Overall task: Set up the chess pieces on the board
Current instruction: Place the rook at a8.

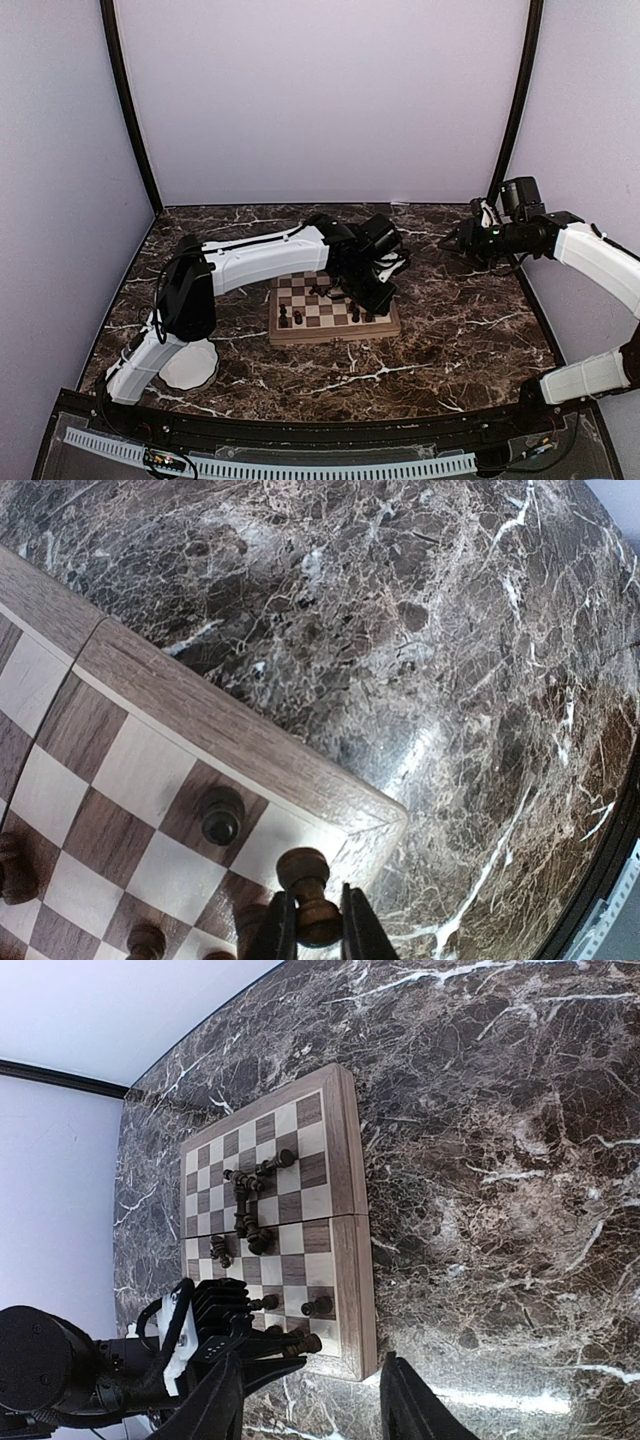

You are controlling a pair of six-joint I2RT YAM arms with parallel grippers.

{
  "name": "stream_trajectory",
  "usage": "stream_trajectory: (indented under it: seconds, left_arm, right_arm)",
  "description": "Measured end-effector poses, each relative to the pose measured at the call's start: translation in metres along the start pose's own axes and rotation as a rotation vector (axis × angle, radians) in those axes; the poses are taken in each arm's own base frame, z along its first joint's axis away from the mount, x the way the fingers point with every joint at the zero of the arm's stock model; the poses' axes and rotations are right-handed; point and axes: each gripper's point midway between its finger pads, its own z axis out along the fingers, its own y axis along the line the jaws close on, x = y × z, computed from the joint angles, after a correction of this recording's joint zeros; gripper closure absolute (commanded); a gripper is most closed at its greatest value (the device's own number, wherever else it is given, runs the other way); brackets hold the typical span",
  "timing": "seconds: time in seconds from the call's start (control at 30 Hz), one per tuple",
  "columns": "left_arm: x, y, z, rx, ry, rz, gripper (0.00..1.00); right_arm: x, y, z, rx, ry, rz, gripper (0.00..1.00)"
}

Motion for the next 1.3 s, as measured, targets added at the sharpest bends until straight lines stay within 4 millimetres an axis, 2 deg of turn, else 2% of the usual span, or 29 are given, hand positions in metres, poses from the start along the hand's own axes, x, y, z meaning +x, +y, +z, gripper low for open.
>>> stream_trajectory:
  seconds: [0.17, 0.37, 0.77, 1.03, 1.3]
  left_arm:
    - [0.0019, 0.0009, 0.003, -0.002, 0.007, -0.004, 0.96]
    - [0.003, 0.0014, 0.0047, -0.002, 0.011, -0.006, 0.85]
    - [0.0032, 0.0005, 0.0047, 0.003, 0.012, -0.006, 0.8]
    - [0.0033, -0.0001, 0.0047, 0.007, 0.013, -0.006, 0.71]
    - [0.003, -0.002, 0.0047, 0.018, 0.012, -0.006, 0.7]
  right_arm:
    - [0.0001, 0.0, 0.0001, 0.0, 0.0, 0.001, 0.52]
    - [0.0026, -0.0026, 0.0018, 0.003, 0.006, 0.006, 0.52]
    - [0.0025, -0.0017, 0.0019, -0.002, 0.006, 0.005, 0.52]
    - [0.0033, -0.0012, 0.0028, -0.007, 0.012, 0.006, 0.52]
    - [0.0034, -0.0005, 0.0028, -0.011, 0.013, 0.006, 0.52]
